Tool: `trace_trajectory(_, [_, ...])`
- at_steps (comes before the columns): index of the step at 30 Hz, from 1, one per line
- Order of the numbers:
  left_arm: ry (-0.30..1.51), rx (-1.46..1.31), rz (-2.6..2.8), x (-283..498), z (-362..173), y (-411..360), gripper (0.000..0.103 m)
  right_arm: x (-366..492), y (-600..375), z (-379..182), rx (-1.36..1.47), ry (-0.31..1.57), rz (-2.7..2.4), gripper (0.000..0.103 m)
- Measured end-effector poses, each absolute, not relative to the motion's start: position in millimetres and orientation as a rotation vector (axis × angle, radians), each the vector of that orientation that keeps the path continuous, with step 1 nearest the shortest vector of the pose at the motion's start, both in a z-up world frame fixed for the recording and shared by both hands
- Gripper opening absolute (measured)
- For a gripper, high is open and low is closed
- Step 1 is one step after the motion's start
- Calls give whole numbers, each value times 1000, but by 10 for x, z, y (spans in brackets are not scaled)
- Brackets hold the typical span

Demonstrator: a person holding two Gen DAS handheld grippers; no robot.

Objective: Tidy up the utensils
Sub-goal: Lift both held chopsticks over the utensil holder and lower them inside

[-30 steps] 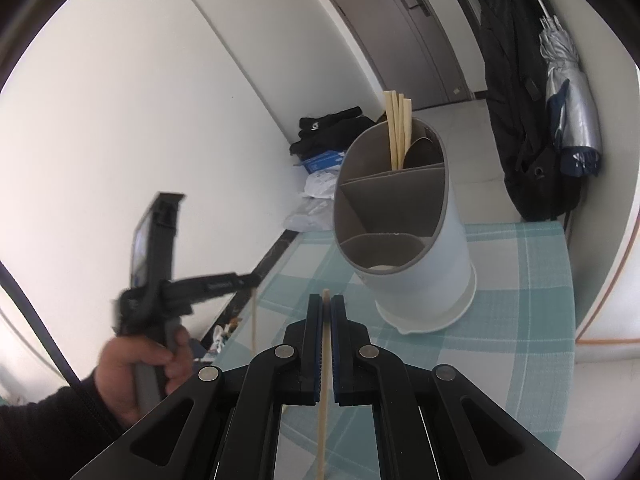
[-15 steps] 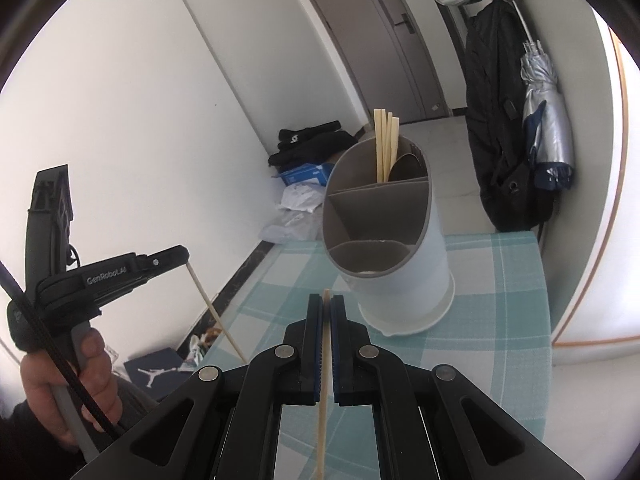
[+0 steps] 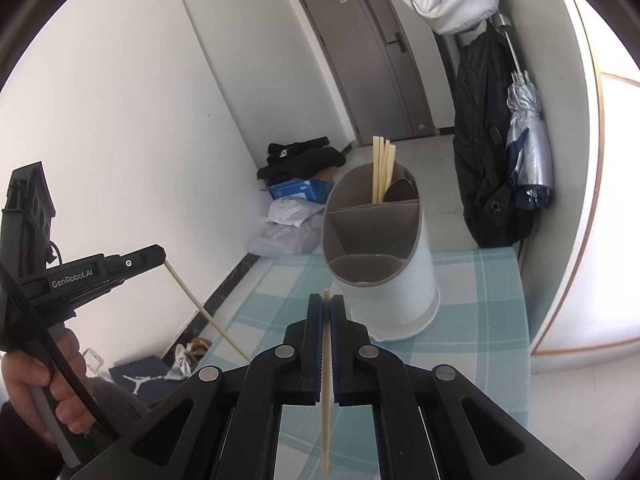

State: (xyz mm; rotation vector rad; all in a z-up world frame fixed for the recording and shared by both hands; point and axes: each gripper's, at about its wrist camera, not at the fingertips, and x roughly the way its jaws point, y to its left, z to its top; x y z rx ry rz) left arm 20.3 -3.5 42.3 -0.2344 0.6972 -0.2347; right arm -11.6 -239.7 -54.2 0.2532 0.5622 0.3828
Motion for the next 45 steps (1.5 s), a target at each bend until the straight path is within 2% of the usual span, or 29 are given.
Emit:
trace_trajectory(13, [692,-213,-317,68,576,-151,1,-102,-2315,-389,250,519,370,3])
trace_trajectory(24, [663,-231,-393,132,931,-330,1,-38,-2518,-150,277,479,357,3])
trace_trajectory(45, [587,-332,-535,780,1584,-572,1,518,-2890,907,228,326,331,3])
